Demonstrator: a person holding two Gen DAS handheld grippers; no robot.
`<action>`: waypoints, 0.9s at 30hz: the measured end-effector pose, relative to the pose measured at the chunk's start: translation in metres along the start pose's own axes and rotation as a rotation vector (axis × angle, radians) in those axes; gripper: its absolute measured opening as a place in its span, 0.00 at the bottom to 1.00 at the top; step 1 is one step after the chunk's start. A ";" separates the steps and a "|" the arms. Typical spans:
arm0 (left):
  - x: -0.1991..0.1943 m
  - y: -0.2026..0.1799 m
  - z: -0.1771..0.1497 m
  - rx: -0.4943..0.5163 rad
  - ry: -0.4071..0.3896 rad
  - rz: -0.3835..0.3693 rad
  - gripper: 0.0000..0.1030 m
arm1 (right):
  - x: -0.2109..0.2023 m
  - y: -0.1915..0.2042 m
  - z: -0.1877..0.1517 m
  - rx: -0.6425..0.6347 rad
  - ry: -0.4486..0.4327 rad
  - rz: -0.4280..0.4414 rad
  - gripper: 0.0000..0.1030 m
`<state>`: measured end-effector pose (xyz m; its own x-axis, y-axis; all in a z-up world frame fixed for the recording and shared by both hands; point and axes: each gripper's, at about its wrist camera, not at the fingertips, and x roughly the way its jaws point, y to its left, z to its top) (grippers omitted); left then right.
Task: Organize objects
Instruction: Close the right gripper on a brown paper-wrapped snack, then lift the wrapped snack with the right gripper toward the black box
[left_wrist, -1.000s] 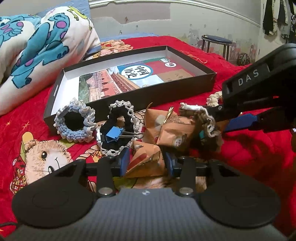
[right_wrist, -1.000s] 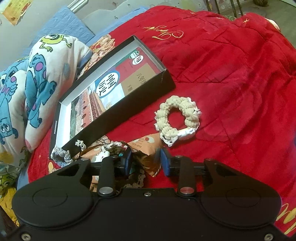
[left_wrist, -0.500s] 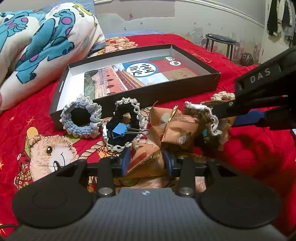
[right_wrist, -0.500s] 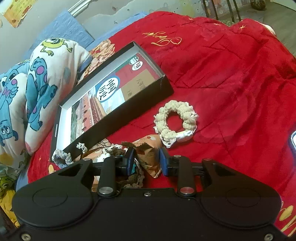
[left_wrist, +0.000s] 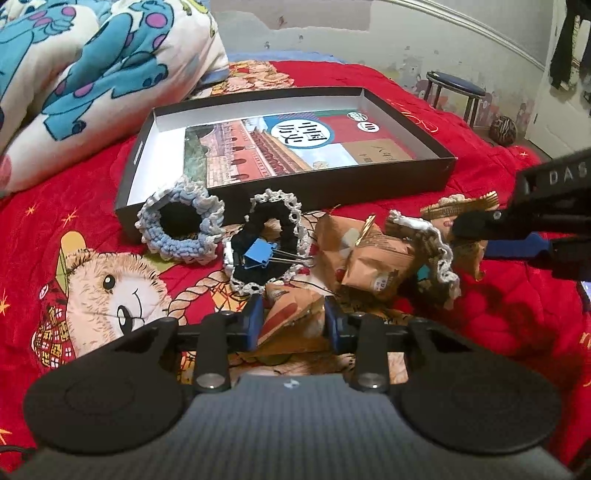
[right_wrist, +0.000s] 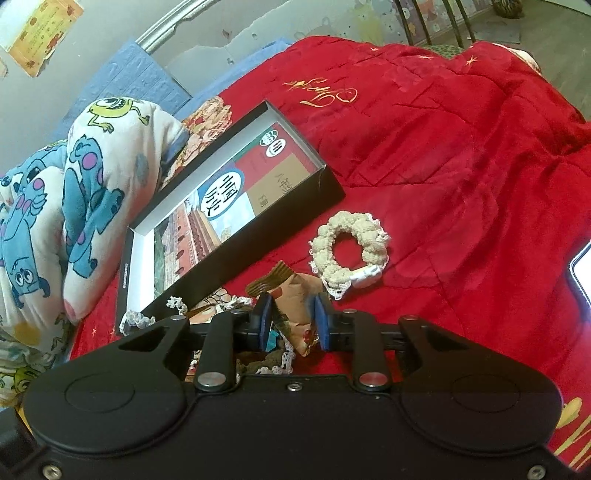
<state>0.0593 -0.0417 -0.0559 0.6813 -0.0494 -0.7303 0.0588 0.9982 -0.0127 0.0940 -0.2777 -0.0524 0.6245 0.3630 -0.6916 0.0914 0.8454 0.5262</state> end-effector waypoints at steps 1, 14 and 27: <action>0.000 0.001 0.000 -0.009 0.006 -0.002 0.37 | 0.001 0.001 -0.001 -0.005 0.004 -0.007 0.23; 0.003 0.000 -0.002 0.004 0.019 0.011 0.37 | 0.025 -0.002 -0.003 -0.004 0.080 -0.025 0.34; 0.005 -0.001 -0.002 -0.004 0.021 0.017 0.37 | 0.034 0.003 -0.004 -0.036 0.075 -0.038 0.29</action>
<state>0.0607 -0.0433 -0.0607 0.6671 -0.0315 -0.7443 0.0440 0.9990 -0.0029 0.1118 -0.2612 -0.0762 0.5610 0.3578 -0.7465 0.0852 0.8720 0.4820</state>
